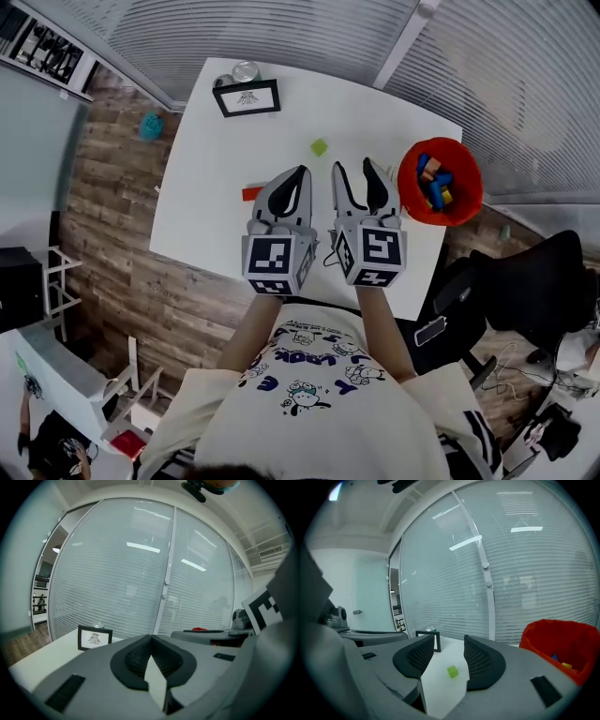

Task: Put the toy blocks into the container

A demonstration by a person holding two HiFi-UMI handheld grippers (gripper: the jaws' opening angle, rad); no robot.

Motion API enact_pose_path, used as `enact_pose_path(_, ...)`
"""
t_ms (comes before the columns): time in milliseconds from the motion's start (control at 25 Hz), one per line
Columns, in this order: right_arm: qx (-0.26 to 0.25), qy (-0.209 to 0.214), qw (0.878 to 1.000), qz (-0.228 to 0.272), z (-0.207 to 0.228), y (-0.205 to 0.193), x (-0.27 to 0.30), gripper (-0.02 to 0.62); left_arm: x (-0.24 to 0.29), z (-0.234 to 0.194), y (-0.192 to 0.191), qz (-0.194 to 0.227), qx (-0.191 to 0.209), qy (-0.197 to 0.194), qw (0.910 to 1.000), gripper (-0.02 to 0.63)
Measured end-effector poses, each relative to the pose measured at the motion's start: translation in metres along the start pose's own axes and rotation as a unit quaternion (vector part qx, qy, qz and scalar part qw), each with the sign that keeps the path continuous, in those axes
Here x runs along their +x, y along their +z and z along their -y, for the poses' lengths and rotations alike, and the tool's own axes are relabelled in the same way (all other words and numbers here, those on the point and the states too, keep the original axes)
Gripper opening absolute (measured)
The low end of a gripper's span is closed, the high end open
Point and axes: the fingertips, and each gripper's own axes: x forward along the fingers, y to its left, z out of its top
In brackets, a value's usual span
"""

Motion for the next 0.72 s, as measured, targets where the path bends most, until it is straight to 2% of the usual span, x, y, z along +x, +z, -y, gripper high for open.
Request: enact_pose_path(720, -0.006, -0.003, 1.0, -0.02, -0.007, -0.006, 0.051, 0.195, 0.03, -0.037, -0.01, -0.028, -0.011, -0.009, 0.9995, 0.031)
